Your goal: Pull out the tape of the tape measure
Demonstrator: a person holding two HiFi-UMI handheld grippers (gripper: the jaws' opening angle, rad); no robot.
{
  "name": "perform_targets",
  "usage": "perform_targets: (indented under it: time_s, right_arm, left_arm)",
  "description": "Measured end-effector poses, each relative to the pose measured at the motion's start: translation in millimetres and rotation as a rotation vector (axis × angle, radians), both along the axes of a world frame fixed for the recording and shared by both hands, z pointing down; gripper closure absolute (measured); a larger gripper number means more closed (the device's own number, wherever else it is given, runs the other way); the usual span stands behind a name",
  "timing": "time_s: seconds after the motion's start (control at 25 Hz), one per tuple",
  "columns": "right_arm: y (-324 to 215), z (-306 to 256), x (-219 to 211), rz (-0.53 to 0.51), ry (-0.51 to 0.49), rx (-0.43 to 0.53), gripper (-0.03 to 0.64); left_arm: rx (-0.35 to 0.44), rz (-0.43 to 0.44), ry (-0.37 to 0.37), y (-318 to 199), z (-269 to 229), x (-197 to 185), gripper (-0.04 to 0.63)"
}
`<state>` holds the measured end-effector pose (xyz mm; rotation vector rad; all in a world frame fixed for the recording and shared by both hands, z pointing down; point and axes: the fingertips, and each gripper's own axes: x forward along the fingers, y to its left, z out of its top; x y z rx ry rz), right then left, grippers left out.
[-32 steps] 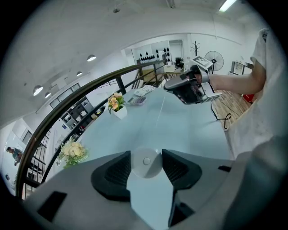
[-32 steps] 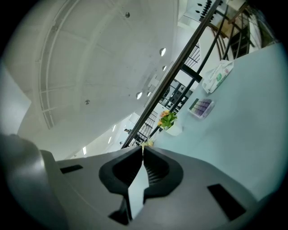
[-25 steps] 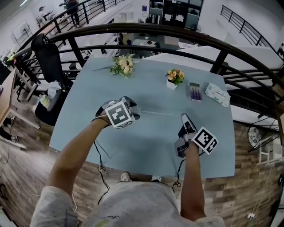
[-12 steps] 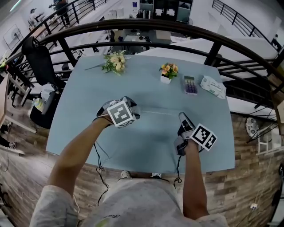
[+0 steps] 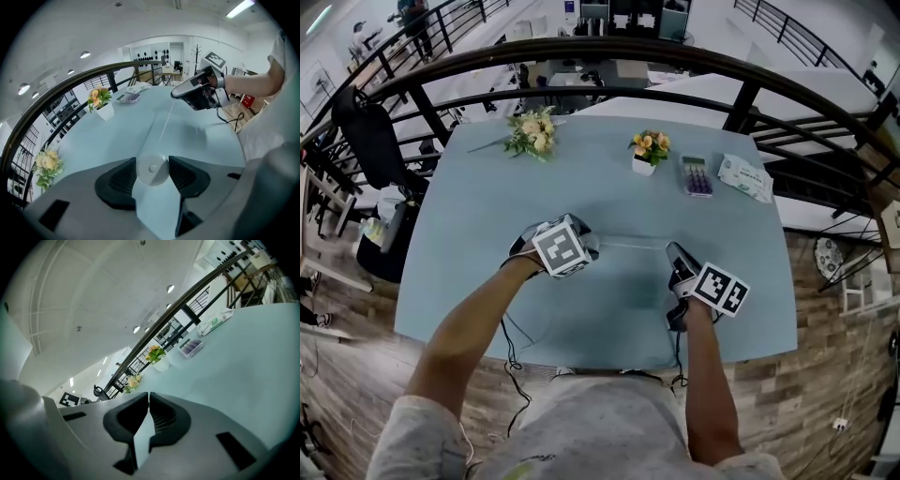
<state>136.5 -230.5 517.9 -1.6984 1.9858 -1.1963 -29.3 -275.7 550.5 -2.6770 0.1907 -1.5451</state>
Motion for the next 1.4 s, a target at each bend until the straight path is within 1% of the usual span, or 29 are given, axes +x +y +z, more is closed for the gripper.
perform_targets:
  time_s: [0.16,0.28,0.44,0.84,0.96,1.2,1.4]
  right_arm:
    - [-5.5,9.1,-5.4,-0.012,0.023,-0.019,0.600]
    - [-10.0,16.2,-9.5,-0.018,0.030,-0.033,0.600]
    - [-16.5,25.4,-17.2,-0.031,0.045,-0.057,0.600]
    - [-21.9,50.3,-25.6,-0.060,0.093,-0.124,0.600]
    - [-24.0,56.0,-27.0,-0.072,0.111,-0.142,0.600]
    - [-27.5,62.6,-30.0,-0.097,0.131,-0.169,0.600]
    - [-29.5,64.9,-30.4,-0.120,0.182,-0.192,0.600]
  left_arm:
    - [-0.008,0.013,-0.005,-1.5,9.9,2.0,0.377]
    - [-0.018,0.007,-0.006,-5.6,17.6,0.9,0.377]
    - [-0.011,0.023,-0.011,-11.3,18.9,1.0,0.377]
    - [-0.028,0.047,-0.041,-14.0,35.7,-1.1,0.377]
    - [-0.021,0.059,-0.057,-15.8,39.8,-2.2,0.377]
    - [-0.045,0.068,-0.071,-15.4,48.2,-3.6,0.376]
    - [-0.062,0.067,-0.074,-16.7,51.4,-2.9,0.376]
